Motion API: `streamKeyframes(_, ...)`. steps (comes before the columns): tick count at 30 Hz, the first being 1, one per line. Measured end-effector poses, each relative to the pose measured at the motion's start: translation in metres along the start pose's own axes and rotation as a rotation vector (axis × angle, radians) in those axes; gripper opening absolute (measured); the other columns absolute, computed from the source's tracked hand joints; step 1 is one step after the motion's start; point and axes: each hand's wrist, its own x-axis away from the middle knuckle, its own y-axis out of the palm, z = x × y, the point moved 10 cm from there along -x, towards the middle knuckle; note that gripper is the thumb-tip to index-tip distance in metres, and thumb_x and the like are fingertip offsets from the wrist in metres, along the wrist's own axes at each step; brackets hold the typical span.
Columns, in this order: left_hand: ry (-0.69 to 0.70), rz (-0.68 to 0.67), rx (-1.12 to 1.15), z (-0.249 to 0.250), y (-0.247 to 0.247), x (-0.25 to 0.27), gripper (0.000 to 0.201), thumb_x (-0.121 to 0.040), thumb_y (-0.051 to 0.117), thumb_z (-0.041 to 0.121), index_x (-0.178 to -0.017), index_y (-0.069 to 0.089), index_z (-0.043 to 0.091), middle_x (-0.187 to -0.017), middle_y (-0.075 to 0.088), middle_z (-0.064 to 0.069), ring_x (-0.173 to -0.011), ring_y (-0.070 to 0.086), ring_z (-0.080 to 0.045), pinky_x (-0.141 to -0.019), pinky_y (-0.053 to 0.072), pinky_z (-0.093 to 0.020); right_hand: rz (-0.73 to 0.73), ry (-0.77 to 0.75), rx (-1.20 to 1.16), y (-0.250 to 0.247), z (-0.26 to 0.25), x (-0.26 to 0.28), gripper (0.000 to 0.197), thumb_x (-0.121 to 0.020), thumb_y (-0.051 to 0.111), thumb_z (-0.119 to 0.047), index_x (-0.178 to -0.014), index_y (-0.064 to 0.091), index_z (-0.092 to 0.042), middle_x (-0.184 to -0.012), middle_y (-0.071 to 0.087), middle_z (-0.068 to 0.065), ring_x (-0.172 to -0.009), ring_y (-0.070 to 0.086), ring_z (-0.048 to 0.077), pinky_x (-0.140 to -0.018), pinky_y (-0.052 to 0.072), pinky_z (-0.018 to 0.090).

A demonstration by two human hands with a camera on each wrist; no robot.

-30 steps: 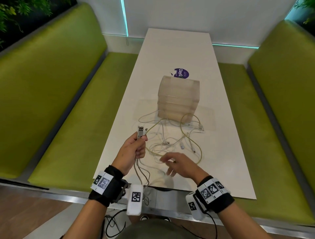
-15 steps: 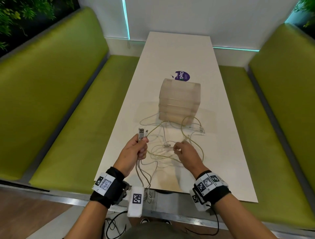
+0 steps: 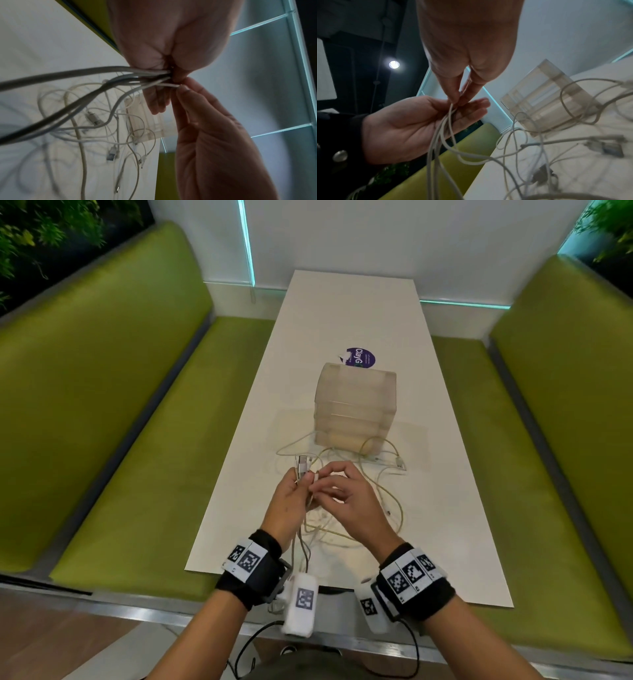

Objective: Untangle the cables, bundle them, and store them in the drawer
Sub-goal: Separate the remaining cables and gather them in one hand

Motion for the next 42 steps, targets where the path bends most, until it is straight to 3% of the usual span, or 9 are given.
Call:
streamKeyframes(6,-0.031,0.014,0.140,-0.003,0.000,0.004,0.026,-0.103,0.035,0.019,-0.113,0.052,0.003,-0.098,0.069,-0.009,-0.090,0.069,-0.018,-0.088,0.054,-0.033,0.135,0.037,-0.056,0.000,-0.003,-0.002,0.009,-0.079,0.066,0.005,-0.082,0.065,-0.003,-0.098,0.053,0.004,-0.092,0.060,0.010,-0.082,0.052,0.021)
streamKeyframes(10,-0.040,-0.004,0.205,-0.004,0.001,0.007,0.027,-0.102,0.035,0.020,-0.117,0.051,0.004,-0.103,0.069,-0.010,-0.093,0.069,-0.018,-0.086,0.055,-0.030,0.199,0.021,-0.056,0.000,-0.002,-0.004,0.022,-0.079,0.068,-0.004,-0.076,0.056,-0.022,-0.096,0.055,0.004,-0.092,0.062,0.021,-0.080,0.056,0.034)
streamKeyframes(15,-0.011,-0.029,0.110,0.000,-0.005,0.008,0.027,-0.102,0.038,0.019,-0.113,0.050,-0.002,-0.111,0.068,-0.019,-0.105,0.067,-0.026,-0.086,0.056,-0.035,0.259,0.099,0.134,-0.007,0.011,-0.004,0.024,-0.077,0.075,-0.019,-0.090,0.055,-0.018,-0.101,0.048,-0.005,-0.094,0.053,0.010,-0.076,0.041,0.013)
streamKeyframes(21,0.060,0.048,-0.046,0.014,-0.022,0.006,0.023,-0.102,0.037,0.022,-0.093,0.051,0.008,-0.080,0.068,-0.012,-0.076,0.067,-0.022,-0.070,0.057,-0.034,-0.314,0.286,-0.032,0.041,0.046,0.008,0.037,-0.092,0.055,-0.036,-0.128,0.053,-0.026,-0.125,0.062,-0.007,-0.117,0.057,0.007,-0.101,0.046,0.037)
streamKeyframes(25,0.102,0.114,-0.009,0.022,-0.033,0.009,0.026,-0.102,0.034,0.023,-0.089,0.052,0.010,-0.067,0.058,-0.007,-0.063,0.062,-0.017,-0.066,0.054,-0.028,-0.646,0.354,0.084,0.064,0.056,0.023,0.067,-0.081,0.072,-0.031,-0.139,0.038,-0.035,-0.121,0.061,-0.013,-0.117,0.055,0.001,-0.105,0.038,0.033)
streamKeyframes(30,0.119,0.117,0.128,0.037,-0.041,0.011,0.027,-0.103,0.033,0.024,-0.087,0.050,0.011,-0.056,0.050,0.003,-0.045,0.044,-0.012,-0.050,0.041,-0.026,-0.425,0.268,0.181,0.050,0.056,0.007,0.019,-0.086,0.067,-0.015,-0.104,0.070,-0.009,-0.096,0.066,-0.003,-0.089,0.059,0.008,-0.084,0.043,0.019)
streamKeyframes(33,0.140,0.120,0.193,0.043,-0.047,0.012,0.026,-0.103,0.033,0.024,-0.086,0.049,0.011,-0.056,0.048,0.004,-0.043,0.037,-0.010,-0.047,0.038,-0.023,-0.352,0.247,0.137,0.041,0.052,0.003,0.017,-0.088,0.065,-0.017,-0.104,0.072,-0.016,-0.101,0.070,-0.006,-0.096,0.062,0.004,-0.088,0.046,0.019)
streamKeyframes(38,0.131,0.099,0.221,0.039,-0.042,0.012,0.025,-0.102,0.034,0.024,-0.086,0.049,0.012,-0.056,0.044,0.005,-0.042,0.029,-0.006,-0.044,0.029,-0.018,-0.557,0.278,0.164,0.055,0.048,0.016,0.023,-0.089,0.064,-0.029,-0.112,0.070,-0.027,-0.114,0.070,-0.005,-0.108,0.062,0.005,-0.098,0.047,0.027)
streamKeyframes(42,0.139,0.110,0.223,0.040,-0.042,0.010,0.025,-0.102,0.033,0.024,-0.085,0.048,0.013,-0.056,0.042,0.007,-0.044,0.027,-0.006,-0.046,0.025,-0.019,-0.386,0.220,0.155,0.044,0.044,0.009,0.023,-0.089,0.063,-0.024,-0.110,0.071,-0.020,-0.115,0.070,-0.004,-0.108,0.061,0.001,-0.099,0.046,0.025)
